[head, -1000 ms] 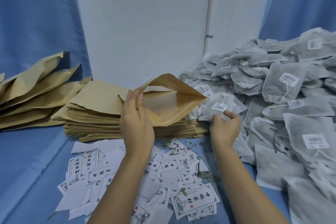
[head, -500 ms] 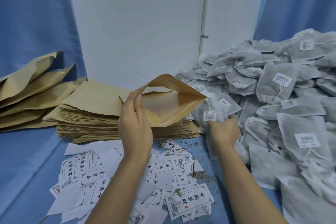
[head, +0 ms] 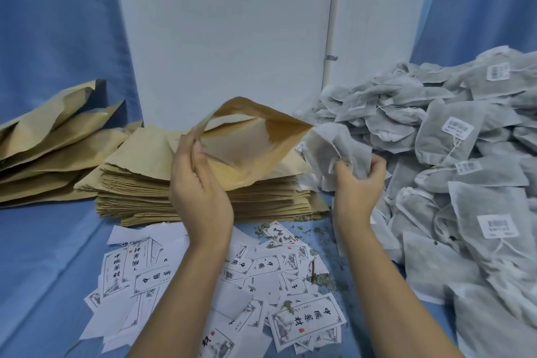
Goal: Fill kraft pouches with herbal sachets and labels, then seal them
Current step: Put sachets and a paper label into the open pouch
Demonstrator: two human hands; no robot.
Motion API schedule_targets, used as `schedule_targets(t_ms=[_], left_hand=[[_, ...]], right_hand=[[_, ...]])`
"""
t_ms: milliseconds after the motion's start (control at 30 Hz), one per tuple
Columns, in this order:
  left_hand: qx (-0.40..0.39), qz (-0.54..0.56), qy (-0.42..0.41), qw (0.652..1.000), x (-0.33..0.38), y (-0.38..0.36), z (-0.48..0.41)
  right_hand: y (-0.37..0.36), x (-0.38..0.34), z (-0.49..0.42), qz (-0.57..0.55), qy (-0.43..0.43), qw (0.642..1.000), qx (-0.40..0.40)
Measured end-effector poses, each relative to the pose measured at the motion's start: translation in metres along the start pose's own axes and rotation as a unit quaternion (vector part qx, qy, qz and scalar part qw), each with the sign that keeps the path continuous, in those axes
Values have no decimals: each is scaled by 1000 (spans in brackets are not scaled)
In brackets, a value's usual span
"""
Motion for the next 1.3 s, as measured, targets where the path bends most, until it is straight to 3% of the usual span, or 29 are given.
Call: schedule_targets(t_ms=[100, 233, 367, 433, 500, 567, 600, 800, 933, 1033, 1100, 1200, 1300], left_hand=[[29, -5, 9, 1000, -6, 10, -8], [58, -3, -16, 998, -8, 23, -14], [-12, -74, -51, 996, -15, 12, -13], [-53, -101, -59, 992, -19, 3, -9], [-75, -100, -59, 990, -18, -4, -6], [-84, -91, -58, 991, -14, -10, -4], [-89, -92, -58, 990, -12, -13, -2], [-121, -89, -49, 987, -4, -23, 5], [-124, -97, -41, 987, -7, -25, 7], [-127, -102, -35, 986, -9, -26, 10], [-127, -94, -31, 987, -9, -26, 9], [-122, -83, -35, 989, -10, -23, 4], [-83, -56, -30, 995, -10, -14, 1]], right_hand=[[-26, -5, 0, -80, -99, 989, -82], [-56, -19, 17, -31, -143, 953, -267], [-75, -40, 30, -163, -193, 905, -343], [-83, -53, 32, -97, -127, 912, -378], [-89, -73, 34, 141, 79, 917, -366], [-97, -83, 48, 300, 270, 861, -308], [-101, -82, 55, 327, 303, 846, -293], [-106, -75, 75, 430, 346, 807, -208], [-118, -48, 77, 493, 271, 771, -297], [-129, -25, 87, 345, 153, 805, -458], [-127, -24, 87, 285, 127, 826, -469], [-106, -38, 71, 257, 168, 896, -319], [-71, -41, 52, 175, 148, 965, -127]])
Point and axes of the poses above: each hand's wrist, its own z-axis away from the middle knuckle, its own y-axis out of the back of the hand, x = y × z, the point moved 8 cm from there along -z, towards the middle knuckle, and after that the axes turned 3 degrees about -x, right-handed, at the moved point
